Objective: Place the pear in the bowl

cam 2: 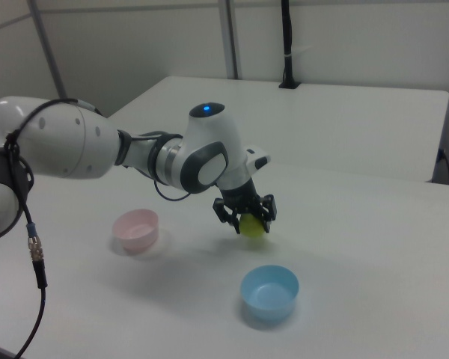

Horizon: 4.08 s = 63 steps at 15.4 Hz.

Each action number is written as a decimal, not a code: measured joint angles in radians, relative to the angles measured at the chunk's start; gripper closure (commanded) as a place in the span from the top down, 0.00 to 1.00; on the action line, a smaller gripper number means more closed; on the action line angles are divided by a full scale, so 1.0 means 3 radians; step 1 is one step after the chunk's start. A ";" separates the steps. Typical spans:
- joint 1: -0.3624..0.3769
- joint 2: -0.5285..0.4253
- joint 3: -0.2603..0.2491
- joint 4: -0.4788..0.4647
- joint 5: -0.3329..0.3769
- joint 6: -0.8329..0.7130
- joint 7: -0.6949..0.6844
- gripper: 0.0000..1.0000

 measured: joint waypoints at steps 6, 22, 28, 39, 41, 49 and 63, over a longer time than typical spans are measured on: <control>0.0082 -0.0501 0.0020 0.0018 0.0220 -0.0465 0.0007 0.05; 0.0821 -0.1469 0.0033 -0.0063 0.0313 -0.1569 0.0859 0.06; 0.1037 -0.1724 0.0037 -0.0790 0.0313 -0.1244 0.0871 0.07; 0.1304 -0.1086 0.0039 -0.1149 0.0308 -0.0328 0.0926 0.07; 0.1305 -0.0968 0.0038 -0.1148 0.0281 -0.0247 0.0926 0.11; 0.1259 -0.0886 0.0024 -0.1124 0.0266 -0.0193 0.0927 1.00; 0.1033 -0.1367 0.0012 0.0027 0.0262 -0.1839 0.1407 1.00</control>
